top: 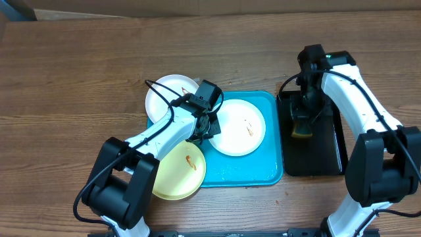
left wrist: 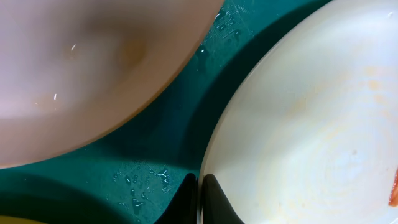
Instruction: Clean dirty plates on tray and stack at the side
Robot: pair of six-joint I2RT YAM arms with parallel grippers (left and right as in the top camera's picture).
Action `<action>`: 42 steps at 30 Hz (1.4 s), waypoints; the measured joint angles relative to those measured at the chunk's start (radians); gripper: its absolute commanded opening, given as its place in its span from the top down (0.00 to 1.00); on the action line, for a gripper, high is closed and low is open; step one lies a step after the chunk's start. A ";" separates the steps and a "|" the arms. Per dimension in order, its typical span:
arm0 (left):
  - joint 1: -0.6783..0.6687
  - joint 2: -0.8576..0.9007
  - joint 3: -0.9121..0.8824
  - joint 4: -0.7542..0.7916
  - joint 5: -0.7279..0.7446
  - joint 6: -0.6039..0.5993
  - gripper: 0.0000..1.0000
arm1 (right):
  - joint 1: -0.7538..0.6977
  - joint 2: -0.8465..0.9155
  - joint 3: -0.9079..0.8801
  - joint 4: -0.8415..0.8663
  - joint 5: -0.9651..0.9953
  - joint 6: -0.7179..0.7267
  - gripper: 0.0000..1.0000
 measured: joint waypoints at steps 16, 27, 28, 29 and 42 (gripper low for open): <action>0.000 0.000 0.000 0.003 0.000 0.000 0.95 | 0.232 0.000 0.132 0.084 -0.079 -0.003 0.96; 0.000 0.000 0.000 0.002 0.000 0.000 0.95 | 0.439 0.000 -0.013 0.255 0.085 0.047 0.96; 0.000 0.000 0.000 0.002 0.000 0.000 0.96 | 0.444 0.000 -0.029 0.269 0.105 0.051 0.96; 0.000 0.000 0.000 0.002 0.000 0.000 0.95 | 0.447 0.000 -0.046 0.285 0.122 0.053 0.96; 0.000 0.000 0.000 0.001 0.000 0.000 0.96 | 0.422 0.000 -0.203 0.445 0.201 0.099 0.96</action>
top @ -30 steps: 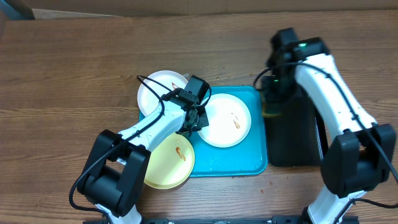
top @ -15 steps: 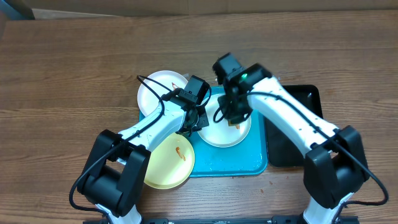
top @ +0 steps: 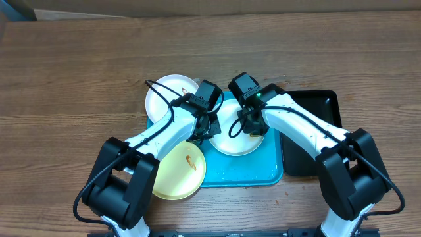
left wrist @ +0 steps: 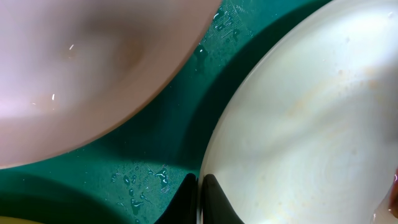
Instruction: Clean dirty plates on tray and stack at the side
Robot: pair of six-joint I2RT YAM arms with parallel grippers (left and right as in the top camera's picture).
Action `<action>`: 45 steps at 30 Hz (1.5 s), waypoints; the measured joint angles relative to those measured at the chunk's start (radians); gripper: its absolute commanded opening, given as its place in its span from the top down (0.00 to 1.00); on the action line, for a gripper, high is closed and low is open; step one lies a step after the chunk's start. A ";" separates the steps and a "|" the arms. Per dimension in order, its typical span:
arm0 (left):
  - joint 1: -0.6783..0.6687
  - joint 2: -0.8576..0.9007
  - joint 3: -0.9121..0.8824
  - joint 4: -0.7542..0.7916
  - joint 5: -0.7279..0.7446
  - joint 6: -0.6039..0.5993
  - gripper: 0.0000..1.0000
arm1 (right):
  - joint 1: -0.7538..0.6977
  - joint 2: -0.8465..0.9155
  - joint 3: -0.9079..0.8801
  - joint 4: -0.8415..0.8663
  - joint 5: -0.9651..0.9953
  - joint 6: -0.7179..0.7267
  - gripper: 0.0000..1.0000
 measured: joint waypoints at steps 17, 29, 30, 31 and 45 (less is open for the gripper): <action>0.000 0.000 0.000 0.000 0.001 0.000 0.96 | -0.082 -0.002 -0.063 0.100 -0.193 0.017 0.96; 0.000 0.000 0.000 -0.003 0.000 0.000 0.96 | -0.086 -0.002 -0.068 0.113 -0.336 0.000 0.96; 0.000 0.000 0.000 -0.003 0.000 0.000 0.96 | -0.086 -0.002 -0.069 0.116 -0.355 0.000 0.96; 0.000 0.000 0.000 -0.003 0.000 0.000 0.96 | -0.086 -0.002 -0.072 0.124 -0.387 0.000 0.96; 0.000 0.000 0.000 -0.002 0.000 0.000 0.95 | -0.180 -0.002 0.044 -0.018 -0.690 -0.016 0.96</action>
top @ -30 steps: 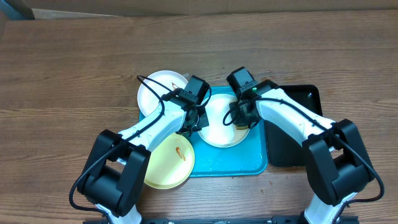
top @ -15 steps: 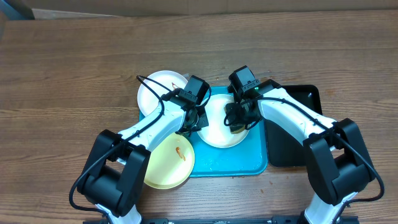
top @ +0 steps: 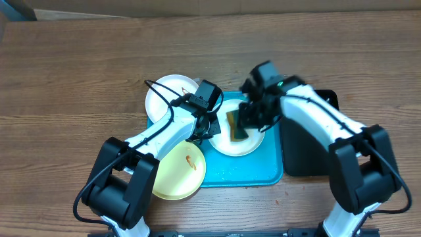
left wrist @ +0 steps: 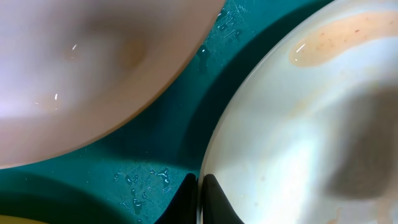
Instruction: Clean dirty plates on tray and stack at the side
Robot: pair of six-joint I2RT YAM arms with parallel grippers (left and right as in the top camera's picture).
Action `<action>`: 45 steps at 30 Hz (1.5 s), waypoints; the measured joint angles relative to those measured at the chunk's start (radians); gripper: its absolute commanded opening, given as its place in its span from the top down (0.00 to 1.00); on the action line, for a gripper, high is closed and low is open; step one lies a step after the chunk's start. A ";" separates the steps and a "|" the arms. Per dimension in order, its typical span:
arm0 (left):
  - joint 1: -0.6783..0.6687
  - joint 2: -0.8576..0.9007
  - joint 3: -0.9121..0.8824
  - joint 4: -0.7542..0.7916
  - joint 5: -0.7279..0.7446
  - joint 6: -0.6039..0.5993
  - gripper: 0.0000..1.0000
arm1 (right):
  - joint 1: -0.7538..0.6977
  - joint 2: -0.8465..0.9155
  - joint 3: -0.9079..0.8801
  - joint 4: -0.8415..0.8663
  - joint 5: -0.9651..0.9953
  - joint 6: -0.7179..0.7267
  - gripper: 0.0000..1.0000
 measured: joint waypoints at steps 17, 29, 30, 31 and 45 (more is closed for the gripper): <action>0.000 0.000 0.000 0.000 0.000 0.000 0.91 | -0.344 -0.002 0.129 -0.336 0.369 -0.078 0.96; 0.000 0.000 0.000 0.002 0.000 0.000 0.82 | -0.346 -0.002 -0.018 -0.199 0.520 -0.010 0.15; 0.000 0.000 0.000 0.003 0.000 0.001 0.79 | -0.346 -0.002 -0.018 -0.192 0.520 -0.008 0.14; 0.000 0.000 0.000 0.004 0.000 0.001 0.75 | -0.346 -0.002 -0.018 -0.187 0.520 -0.009 0.14; 0.000 0.000 0.000 0.007 0.000 0.003 0.55 | -0.547 -0.002 0.231 -0.245 0.495 0.023 0.00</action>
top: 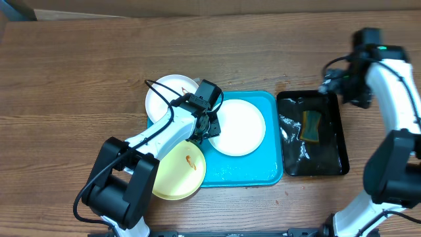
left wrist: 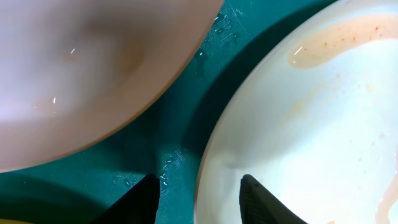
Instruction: Clean dirty plates on tray and stack at the side
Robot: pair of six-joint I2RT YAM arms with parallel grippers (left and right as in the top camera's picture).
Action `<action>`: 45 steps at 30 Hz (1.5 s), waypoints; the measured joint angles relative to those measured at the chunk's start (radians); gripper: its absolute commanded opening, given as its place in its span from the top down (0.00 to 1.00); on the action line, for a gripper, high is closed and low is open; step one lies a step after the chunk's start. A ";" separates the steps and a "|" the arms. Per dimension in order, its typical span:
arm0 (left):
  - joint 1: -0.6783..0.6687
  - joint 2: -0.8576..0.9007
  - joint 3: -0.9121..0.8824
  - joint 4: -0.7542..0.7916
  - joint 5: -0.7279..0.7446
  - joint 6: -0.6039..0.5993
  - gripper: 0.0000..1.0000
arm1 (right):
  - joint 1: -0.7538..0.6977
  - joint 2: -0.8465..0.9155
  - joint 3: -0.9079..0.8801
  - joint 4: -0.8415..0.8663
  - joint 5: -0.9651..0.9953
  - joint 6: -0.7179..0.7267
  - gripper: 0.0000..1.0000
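Observation:
A white plate (top: 239,126) lies on the teal tray (top: 250,174). In the overhead view it looks wiped. The left wrist view shows a wet pinkish smear (left wrist: 323,46) near its rim. My left gripper (left wrist: 199,178) is open and straddles that plate's left rim, one finger over the tray and one over the plate (left wrist: 311,124). A yellow plate (top: 179,172) with a red smear overhangs the tray's front left corner. Another white plate (top: 168,99) sits at the back left. The yellow-green sponge (top: 310,125) lies in the black tray (top: 329,164). My right gripper (top: 348,89) is near that tray's far right corner, and its fingers are not discernible.
The black tray is wet and stands right beside the teal tray. Bare wooden table surrounds both trays. A cable loops from my left arm over the back-left plate.
The sponge has left the white plate and now lies in the black tray. My right arm has moved back to the far right. My left gripper, then shut on the plate's rim, is now open.
My left gripper held the white plate's rim while my right gripper was down in the black tray at the sponge. Then the right gripper was over the plate, then held the sponge on it. Now the red smear is gone, the sponge is back and the rim released.

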 measured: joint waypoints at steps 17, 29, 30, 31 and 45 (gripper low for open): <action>-0.018 0.028 0.000 0.026 0.000 0.000 0.96 | -0.153 0.000 0.001 -0.010 -0.003 0.019 0.00; 0.020 0.028 0.184 -0.082 -0.003 0.163 0.96 | -0.153 0.000 0.001 -0.010 -0.003 0.019 0.00; 0.025 0.028 0.213 -0.097 -0.004 0.179 0.96 | -0.153 0.000 0.001 -0.010 -0.003 0.020 0.00; 0.027 0.028 0.236 -0.103 -0.005 0.189 0.96 | -0.153 0.000 0.001 -0.010 -0.003 0.019 0.00; 0.004 0.028 0.402 -0.090 -0.024 0.271 0.96 | -0.153 0.000 0.001 -0.010 -0.003 0.020 0.00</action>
